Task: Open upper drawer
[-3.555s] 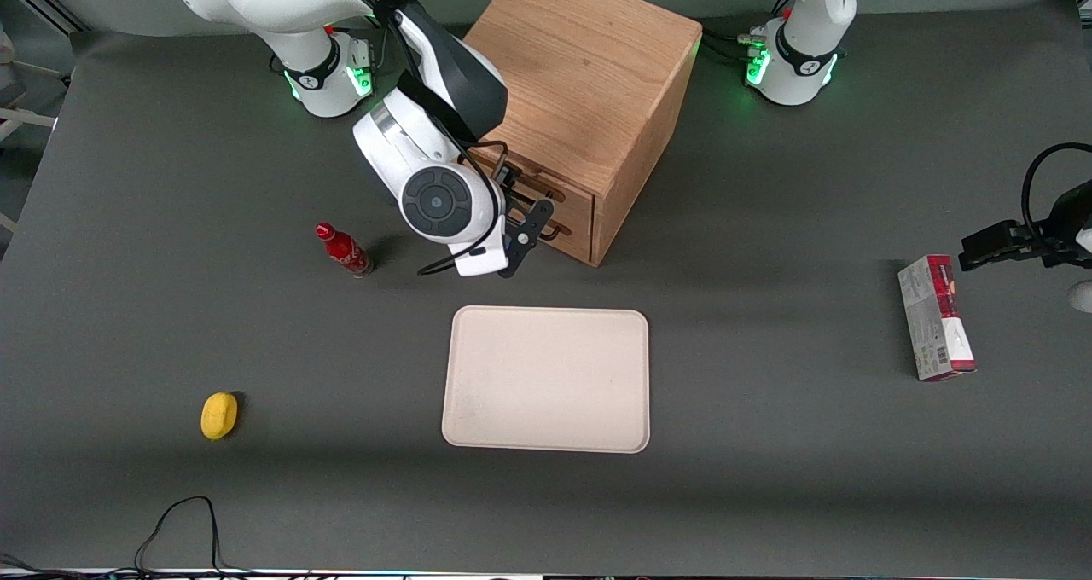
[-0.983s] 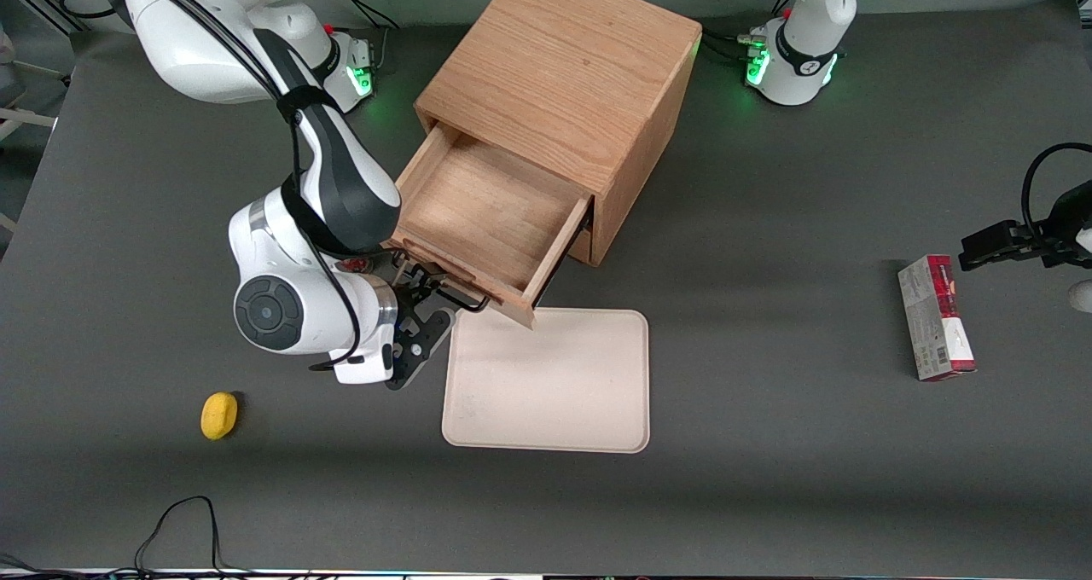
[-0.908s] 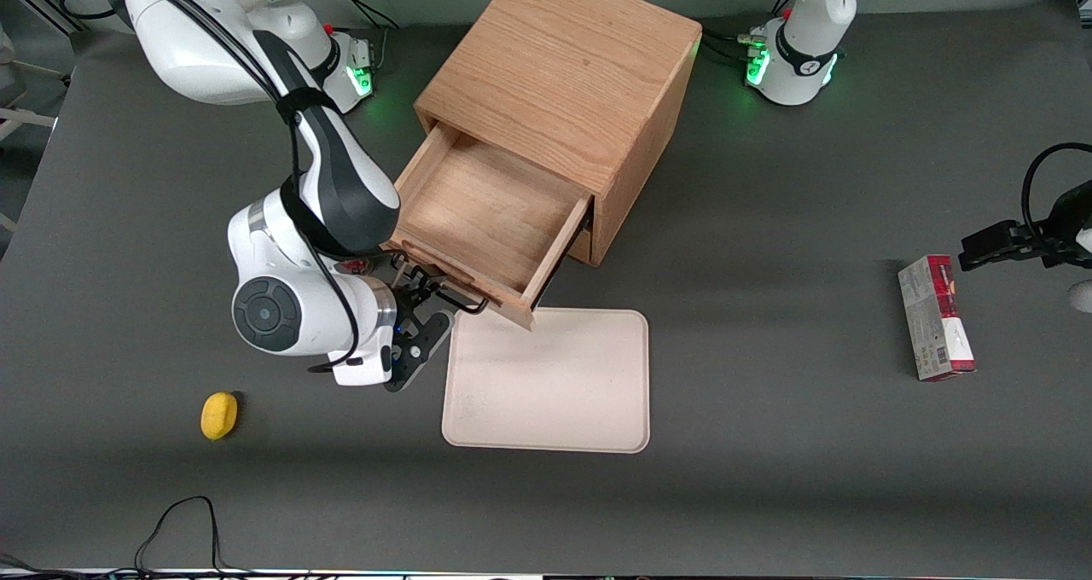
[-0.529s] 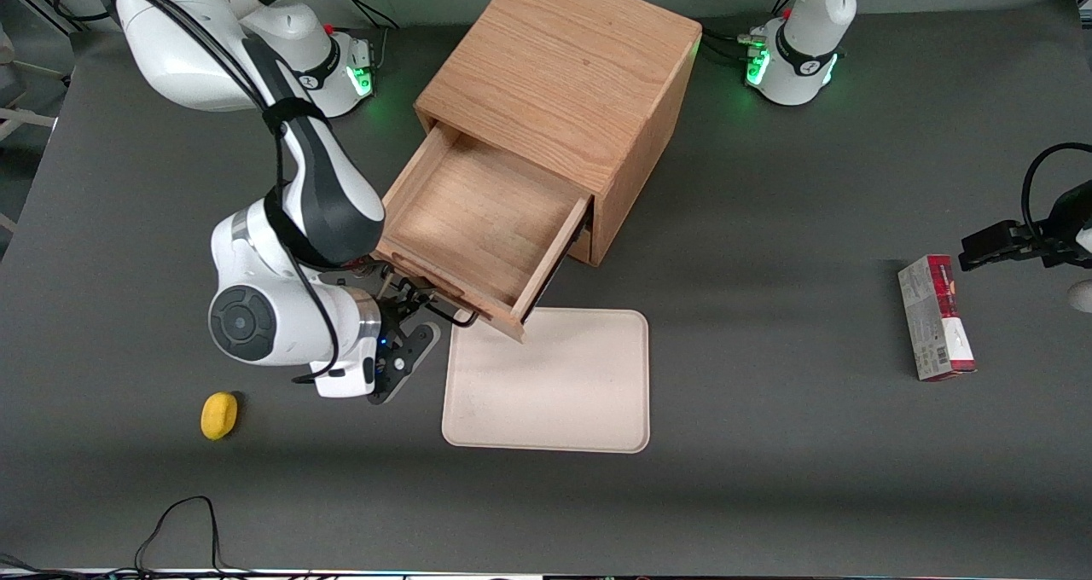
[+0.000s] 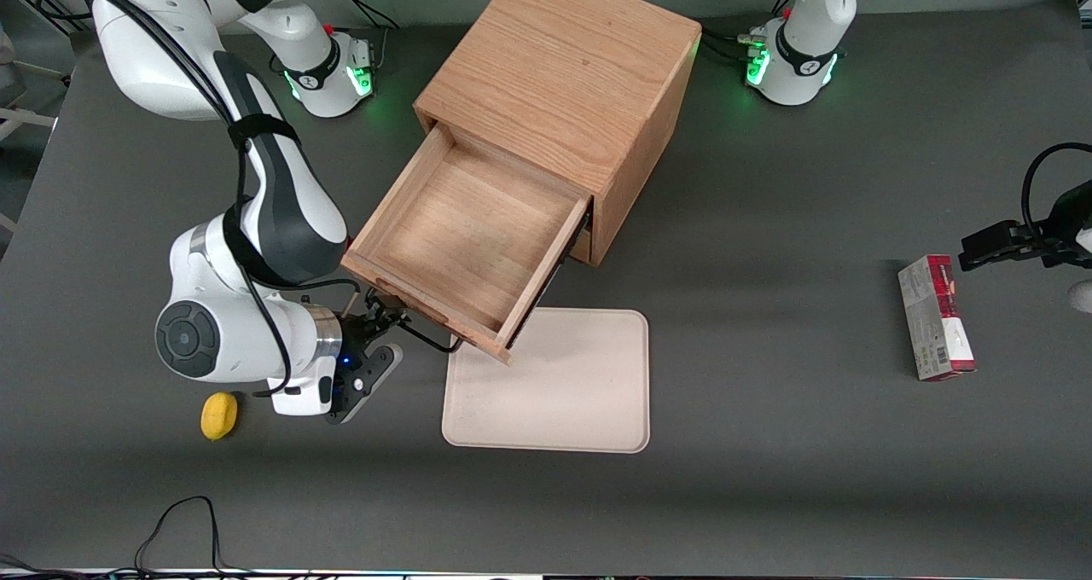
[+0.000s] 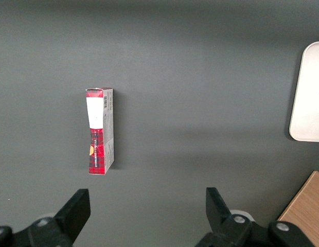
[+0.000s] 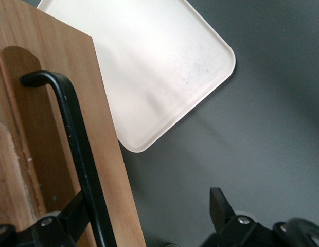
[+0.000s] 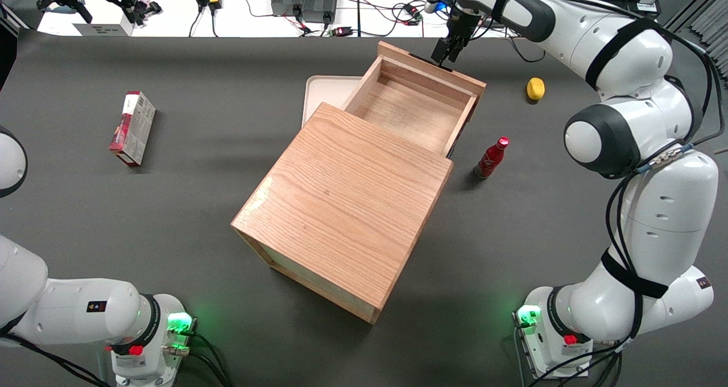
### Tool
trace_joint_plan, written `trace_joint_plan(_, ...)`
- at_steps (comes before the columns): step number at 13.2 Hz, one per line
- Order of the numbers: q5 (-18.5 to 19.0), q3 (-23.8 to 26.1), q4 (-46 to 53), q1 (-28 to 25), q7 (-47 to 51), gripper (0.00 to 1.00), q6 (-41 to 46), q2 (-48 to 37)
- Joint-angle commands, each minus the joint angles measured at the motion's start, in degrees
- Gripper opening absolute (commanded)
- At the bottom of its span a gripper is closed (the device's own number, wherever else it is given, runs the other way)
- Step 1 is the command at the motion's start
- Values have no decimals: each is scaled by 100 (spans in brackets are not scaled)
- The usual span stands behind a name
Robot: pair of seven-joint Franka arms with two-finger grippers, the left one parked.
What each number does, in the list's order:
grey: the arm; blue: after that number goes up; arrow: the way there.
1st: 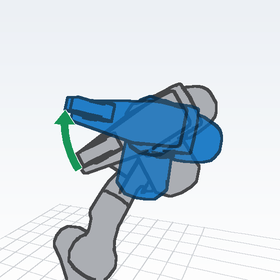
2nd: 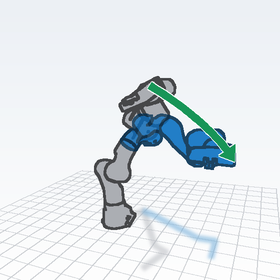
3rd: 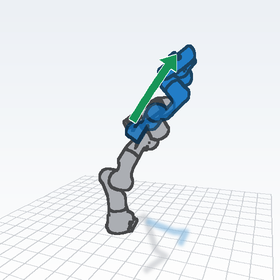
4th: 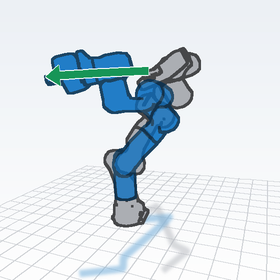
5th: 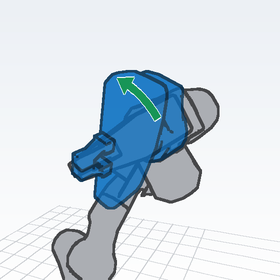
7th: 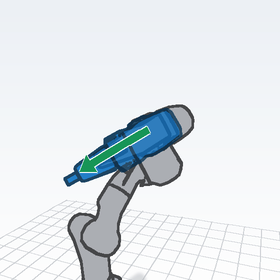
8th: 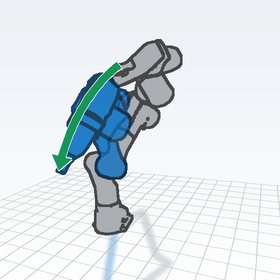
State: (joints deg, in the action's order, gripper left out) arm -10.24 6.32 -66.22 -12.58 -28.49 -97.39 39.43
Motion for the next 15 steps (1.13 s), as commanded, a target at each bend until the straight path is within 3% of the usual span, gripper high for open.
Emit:
trace_joint_plan(1, 4, 45, 224, 37, -96, 100, -131, 127)
trace_joint_plan(4, -22, 63, 250, 98, -96, 100, -132, 92)
trace_joint_plan(6, -346, 54, 320, 194, -52, 100, -44, -22)
trace_joint_plan(10, -497, 36, 531, 379, -52, 100, 754, -417)
trace_joint_plan(13, -418, -95, 94, 589, -131, 100, 1274, -1188)
trace_joint_plan(15, 19, -253, -563, 582, -70, 100, 1354, -1856)
